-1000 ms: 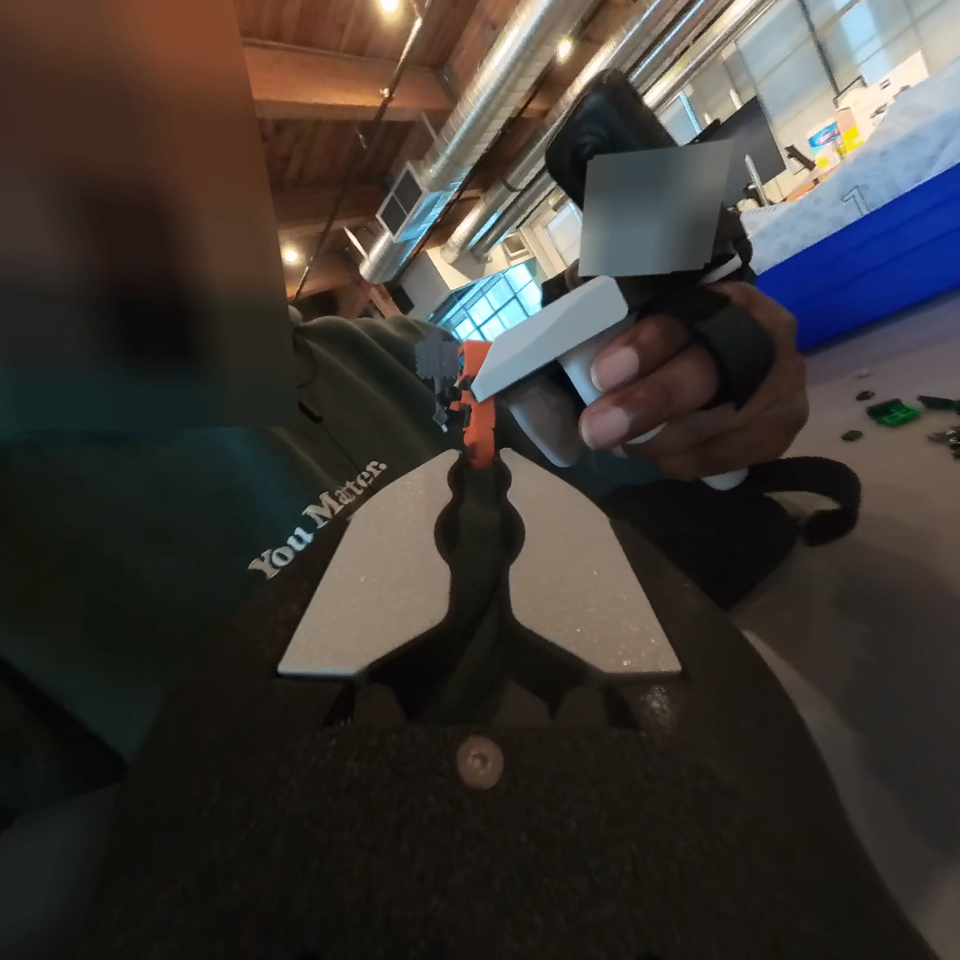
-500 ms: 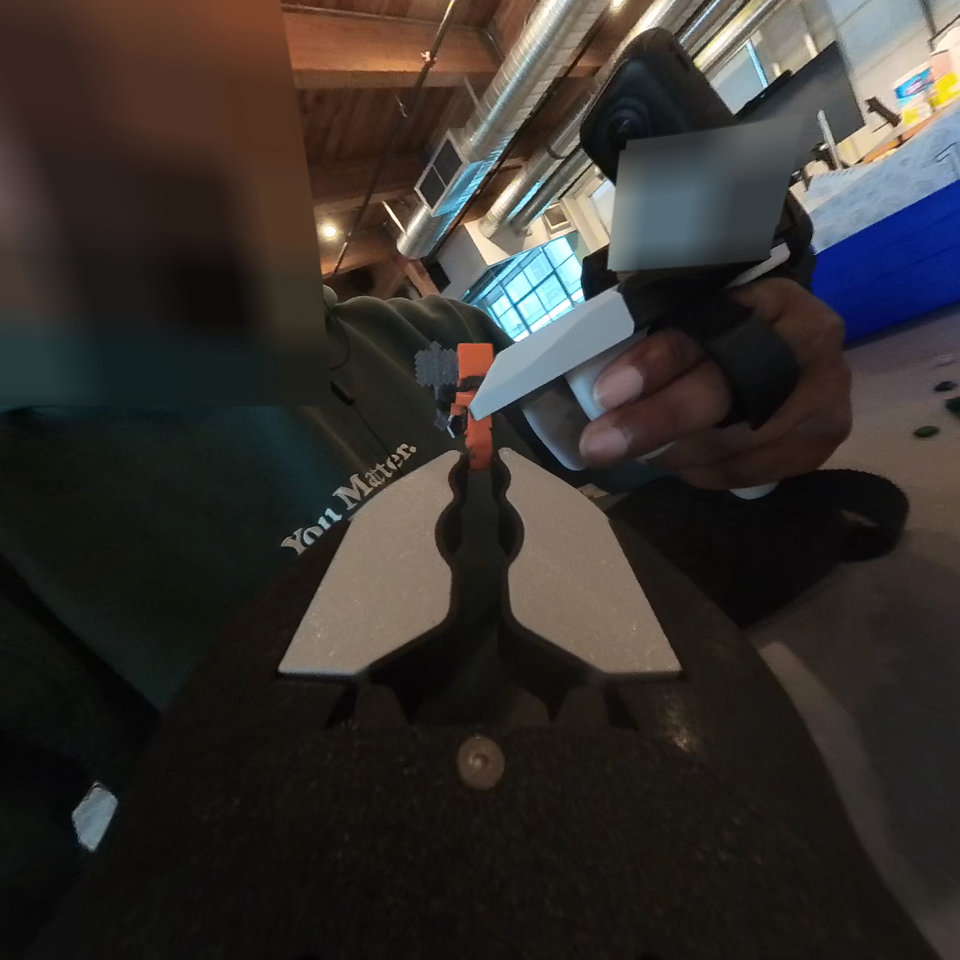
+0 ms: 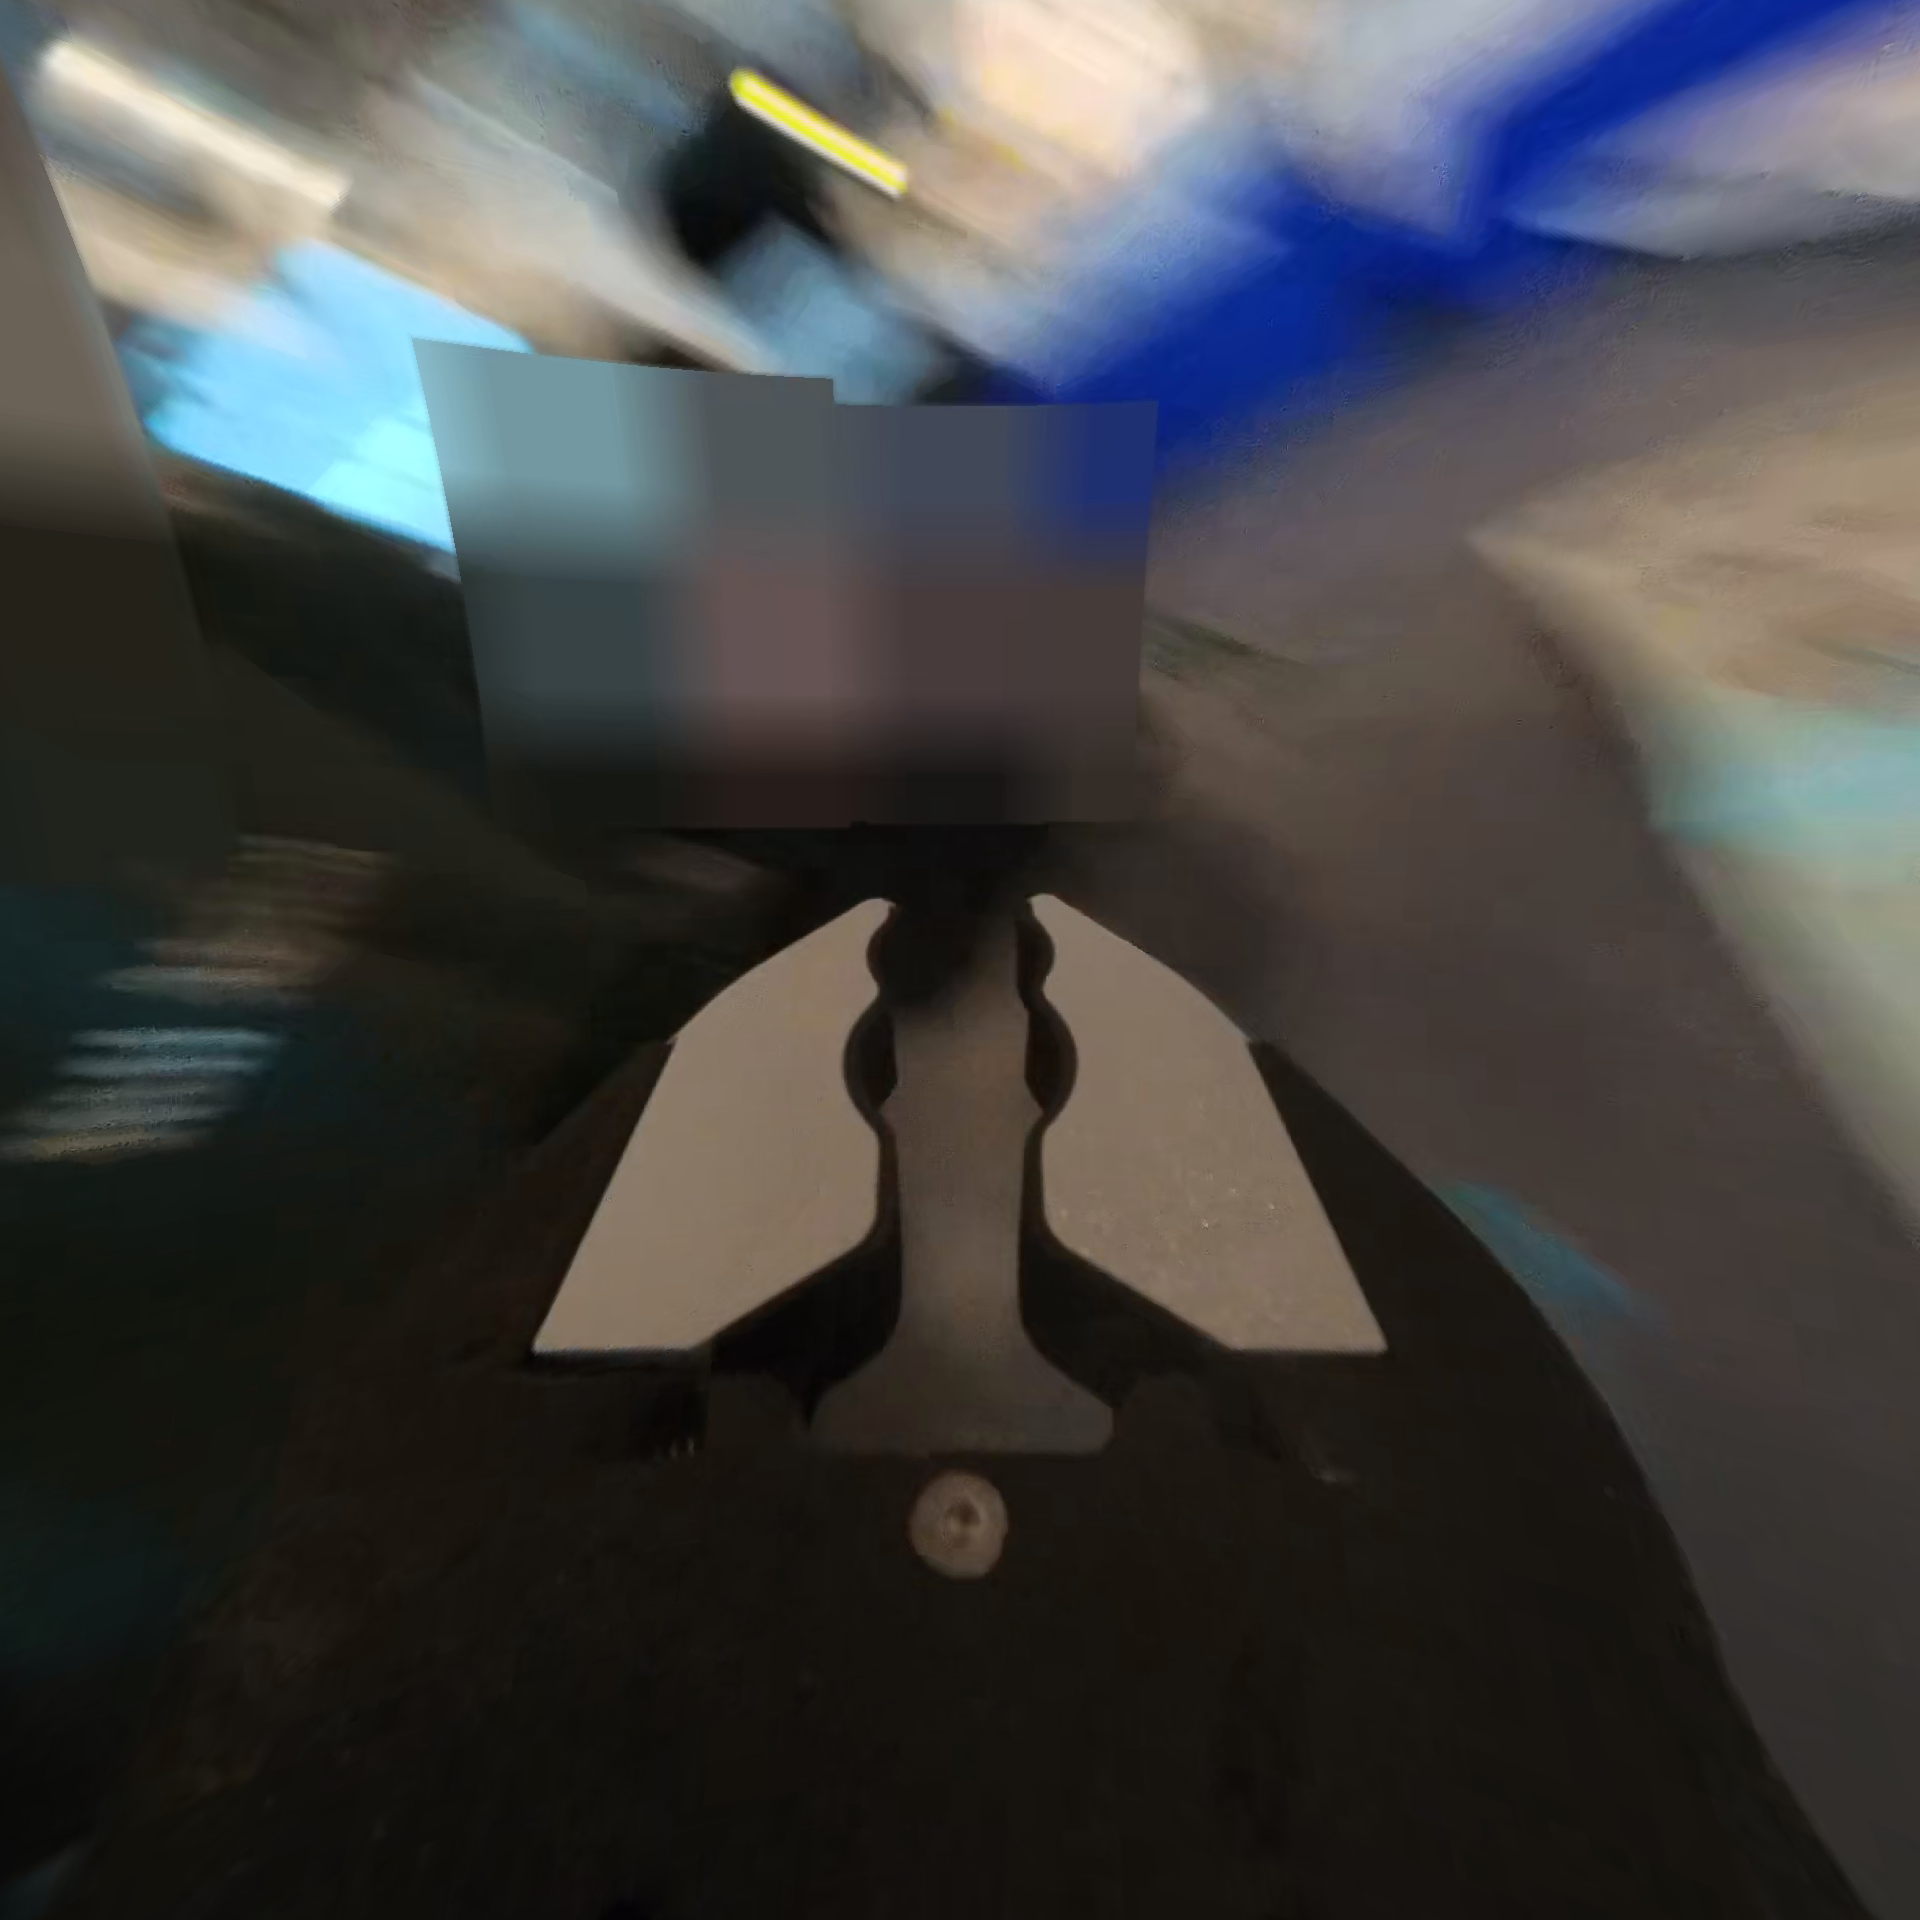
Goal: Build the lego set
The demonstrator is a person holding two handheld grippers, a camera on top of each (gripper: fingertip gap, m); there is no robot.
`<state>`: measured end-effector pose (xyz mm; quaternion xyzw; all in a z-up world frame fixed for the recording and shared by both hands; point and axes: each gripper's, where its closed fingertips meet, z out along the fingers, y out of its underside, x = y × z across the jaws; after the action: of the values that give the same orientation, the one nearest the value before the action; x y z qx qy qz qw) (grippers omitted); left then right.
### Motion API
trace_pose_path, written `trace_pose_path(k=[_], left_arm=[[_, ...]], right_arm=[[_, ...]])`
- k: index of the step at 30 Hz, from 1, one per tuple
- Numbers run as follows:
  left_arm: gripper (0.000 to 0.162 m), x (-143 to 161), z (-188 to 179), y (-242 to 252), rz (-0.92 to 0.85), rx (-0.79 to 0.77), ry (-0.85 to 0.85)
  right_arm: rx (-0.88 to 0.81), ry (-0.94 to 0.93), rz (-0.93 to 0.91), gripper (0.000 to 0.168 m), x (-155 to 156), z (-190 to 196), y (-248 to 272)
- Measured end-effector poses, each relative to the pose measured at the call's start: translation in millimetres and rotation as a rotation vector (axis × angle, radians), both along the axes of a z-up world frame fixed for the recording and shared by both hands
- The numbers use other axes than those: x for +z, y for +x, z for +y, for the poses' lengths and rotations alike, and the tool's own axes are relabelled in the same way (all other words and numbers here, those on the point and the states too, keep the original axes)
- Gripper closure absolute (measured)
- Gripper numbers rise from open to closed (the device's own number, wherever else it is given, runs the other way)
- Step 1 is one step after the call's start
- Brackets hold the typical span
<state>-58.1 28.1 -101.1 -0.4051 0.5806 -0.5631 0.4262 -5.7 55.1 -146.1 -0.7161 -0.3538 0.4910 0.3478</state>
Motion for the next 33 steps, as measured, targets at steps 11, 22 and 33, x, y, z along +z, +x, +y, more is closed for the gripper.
trace_pose_path(k=[11, 22, 33], left_arm=[[0.138, -54, 33, 9, 0.193, 0.161, -0.042], [0.138, -64, 38, 7, 0.227, 0.177, -0.058], [0.137, -81, 40, 11, 0.296, 0.173, -0.063]], right_arm=[[-0.200, 0.173, -0.752, 0.148, -104, 43, 49], [-0.045, 0.184, -0.804, 0.166, -112, 47, 47], [-0.107, 0.217, -0.699, 0.168, -100, 39, 45]])
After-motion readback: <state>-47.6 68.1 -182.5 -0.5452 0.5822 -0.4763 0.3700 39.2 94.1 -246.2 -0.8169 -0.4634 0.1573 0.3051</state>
